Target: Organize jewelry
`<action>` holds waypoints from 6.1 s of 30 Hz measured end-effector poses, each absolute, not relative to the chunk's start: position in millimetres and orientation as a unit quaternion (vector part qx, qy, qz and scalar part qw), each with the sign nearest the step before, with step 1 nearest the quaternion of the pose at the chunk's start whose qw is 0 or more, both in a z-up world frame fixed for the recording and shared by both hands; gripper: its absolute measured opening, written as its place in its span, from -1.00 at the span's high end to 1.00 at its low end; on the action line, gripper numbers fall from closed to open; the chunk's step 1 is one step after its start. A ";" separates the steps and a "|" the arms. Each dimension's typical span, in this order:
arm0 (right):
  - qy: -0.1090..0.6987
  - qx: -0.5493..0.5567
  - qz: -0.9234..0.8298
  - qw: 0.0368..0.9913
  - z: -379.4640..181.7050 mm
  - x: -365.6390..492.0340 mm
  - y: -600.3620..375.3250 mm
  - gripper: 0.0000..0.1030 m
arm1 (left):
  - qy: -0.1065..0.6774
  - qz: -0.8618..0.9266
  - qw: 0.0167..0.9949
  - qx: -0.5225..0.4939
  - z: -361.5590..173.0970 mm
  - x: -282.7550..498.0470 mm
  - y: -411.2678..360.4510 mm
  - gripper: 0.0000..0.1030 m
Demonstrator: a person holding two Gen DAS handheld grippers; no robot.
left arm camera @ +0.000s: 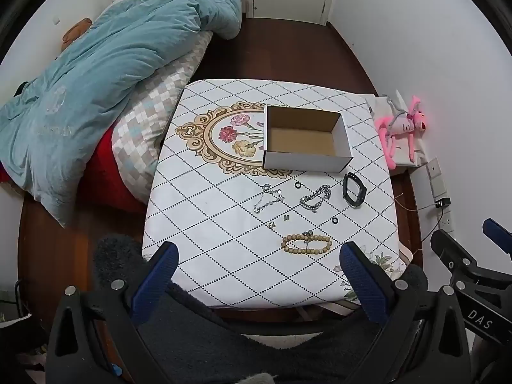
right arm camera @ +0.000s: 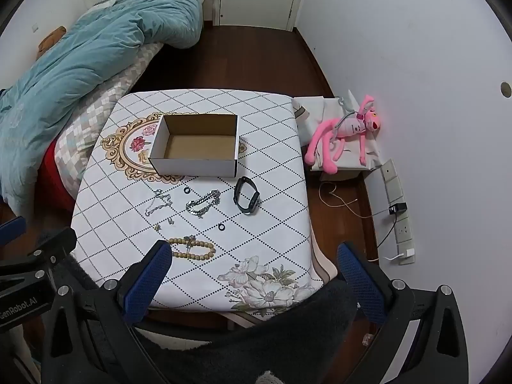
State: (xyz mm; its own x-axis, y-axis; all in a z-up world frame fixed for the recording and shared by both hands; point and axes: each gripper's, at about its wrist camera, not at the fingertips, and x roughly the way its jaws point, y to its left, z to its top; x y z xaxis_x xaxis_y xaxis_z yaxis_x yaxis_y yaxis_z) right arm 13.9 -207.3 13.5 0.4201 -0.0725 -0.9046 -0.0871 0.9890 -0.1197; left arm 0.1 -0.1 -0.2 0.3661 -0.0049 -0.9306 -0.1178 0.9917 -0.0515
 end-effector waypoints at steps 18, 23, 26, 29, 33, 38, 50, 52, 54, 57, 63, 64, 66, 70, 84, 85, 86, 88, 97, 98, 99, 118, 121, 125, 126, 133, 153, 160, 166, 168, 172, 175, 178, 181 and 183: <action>0.534 -0.071 0.006 0.843 20.3 10.7 -208.4 -1.00 | 0.556 0.039 0.828 -0.052 13.8 -0.2 0.0 -1.00; 0.530 -0.072 0.005 0.845 28.0 8.3 -208.2 -1.00 | 0.551 0.036 0.832 -0.053 13.2 -2.4 3.2 -1.00; 0.528 -0.072 0.005 0.846 30.6 8.9 -207.9 -1.00 | 0.550 0.035 0.833 -0.053 14.2 -2.4 3.2 -1.00; 0.529 -0.071 0.006 0.845 30.1 9.5 -209.0 -1.00 | 0.550 0.036 0.833 -0.052 14.5 -2.2 2.8 -1.00; 0.529 -0.070 0.006 0.846 31.3 9.0 -209.5 -1.00 | 0.550 0.036 0.833 -0.052 15.1 -2.1 2.6 -1.00; 0.528 -0.069 0.006 0.846 31.5 8.1 -210.3 -1.00 | 0.549 0.037 0.833 -0.052 15.4 -1.9 1.9 -1.00; 0.529 -0.066 0.003 0.846 32.8 7.8 -212.4 -1.00 | 0.551 0.036 0.832 -0.052 18.1 -1.2 -1.1 -1.00; 0.530 -0.066 0.004 0.846 33.1 8.0 -213.2 -1.00 | 0.551 0.035 0.832 -0.051 20.5 -1.8 -4.4 -1.00; 0.529 -0.066 0.002 0.846 34.9 8.3 -213.2 -1.00 | 0.551 0.034 0.833 -0.050 21.9 -1.7 -5.4 -1.00; 0.527 -0.065 0.001 0.847 34.0 6.9 -213.0 -1.00 | 0.550 0.034 0.833 -0.050 22.0 -1.5 -5.3 -1.00; 0.526 -0.065 0.001 0.848 33.7 6.3 -214.6 -1.00 | 0.550 0.033 0.833 -0.050 22.1 -1.3 -5.0 -1.00; 0.526 -0.064 0.001 0.848 33.7 6.2 -214.9 -1.00 | 0.550 0.034 0.833 -0.050 21.7 -1.6 -4.9 -1.00; 0.526 -0.064 0.001 0.848 34.4 6.5 -214.7 -1.00 | 0.550 0.033 0.833 -0.050 22.0 -1.3 -5.1 -1.00; 0.522 -0.065 0.000 0.850 35.0 7.9 -215.8 -1.00 | 0.550 0.033 0.833 -0.050 22.2 -1.6 -5.2 -1.00; 0.517 -0.064 -0.003 0.853 39.0 8.9 -217.7 -1.00 | 0.549 0.032 0.834 -0.050 23.3 -1.5 -5.6 -1.00; 0.517 -0.063 -0.003 0.854 40.5 7.8 -217.3 -1.00 | 0.549 0.032 0.834 -0.049 24.0 -1.5 -5.8 -1.00; 0.517 -0.063 -0.003 0.854 40.5 7.6 -217.2 -1.00 | 0.548 0.032 0.834 -0.050 24.0 -1.5 -5.6 -1.00; 0.516 -0.062 -0.004 0.854 41.8 8.4 -217.1 -1.00 | 0.548 0.033 0.834 -0.050 23.9 -1.5 -5.8 -1.00; 0.515 -0.062 -0.001 0.855 42.8 8.8 -216.4 -1.00 | 0.544 0.032 0.837 -0.050 29.4 -0.8 -7.0 -1.00; 0.515 -0.061 -0.001 0.855 44.6 9.3 -215.4 -1.00 | 0.544 0.032 0.837 -0.049 28.6 -2.0 -6.8 -1.00; 0.515 -0.061 -0.002 0.855 44.4 9.4 -215.5 -1.00 | 0.544 0.030 0.838 -0.047 28.9 0.0 -7.9 -1.00; 0.631 -0.019 -0.047 0.774 -141.6 71.2 -256.5 -0.69 | 0.623 0.049 0.781 0.018 -142.3 61.0 -18.3 -0.98; 0.660 -0.009 -0.040 0.750 -178.6 72.6 -262.3 -0.44 | 0.646 0.038 0.762 0.006 -171.0 61.6 -20.8 -0.91; 0.676 -0.002 -0.045 0.735 -208.4 66.7 -265.5 -0.43 | 0.667 0.018 0.744 -0.006 -199.2 64.2 -27.0 -0.58; 0.678 0.000 -0.045 0.734 -213.9 65.5 -265.8 -0.43 | 0.672 0.013 0.740 -0.012 -205.9 64.9 -28.5 -0.55; 0.683 -0.005 -0.045 0.729 -235.5 56.5 -260.8 -0.43 | 0.683 -0.015 0.730 -0.022 -232.7 63.1 -43.8 -0.33; 0.640 0.087 -0.026 0.763 -219.3 98.5 -275.1 -0.43 | 0.622 0.025 0.783 0.010 -209.6 41.9 -15.6 0.87; 0.616 0.152 -0.022 0.772 -235.7 141.9 -279.9 0.02 | 0.612 0.044 0.790 0.005 -195.2 54.6 -10.2 0.87; 0.611 0.158 -0.008 0.776 -249.3 152.6 -271.0 0.74 | 0.607 0.042 0.794 0.005 -182.0 71.8 -8.8 0.87; 0.607 0.158 -0.008 0.779 -247.4 146.4 -270.0 0.74 | 0.603 0.038 0.797 0.005 -183.5 84.5 -4.8 0.87; 0.606 0.165 0.005 0.778 -237.9 126.7 -265.3 0.74 | 0.593 0.024 0.805 0.005 -169.8 84.8 -10.6 0.87; 0.602 0.165 0.015 0.781 -226.7 111.7 -262.4 0.74 | 0.584 0.011 0.812 0.003 -157.1 82.7 -14.5 0.87; 0.597 0.168 0.027 0.784 -212.8 101.1 -256.6 0.74 | 0.575 -0.001 0.818 0.003 -145.9 84.1 -15.9 0.87; 0.588 0.167 0.041 0.790 -196.3 97.2 -251.5 0.74 | 0.566 -0.012 0.824 0.001 -129.8 83.4 -19.6 0.87; 0.580 0.168 0.051 0.795 -183.4 96.7 -247.5 0.74 | 0.556 -0.022 0.831 -0.004 -116.1 87.8 -19.0 0.87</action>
State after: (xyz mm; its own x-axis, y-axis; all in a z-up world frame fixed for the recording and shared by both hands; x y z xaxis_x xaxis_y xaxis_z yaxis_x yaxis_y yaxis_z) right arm 96.7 -247.5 -183.4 0.3220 0.2761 -0.9056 0.1147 0.9381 0.3268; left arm 87.8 -19.0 -116.1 0.3801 -0.0413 -0.9240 0.0324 0.9990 -0.0313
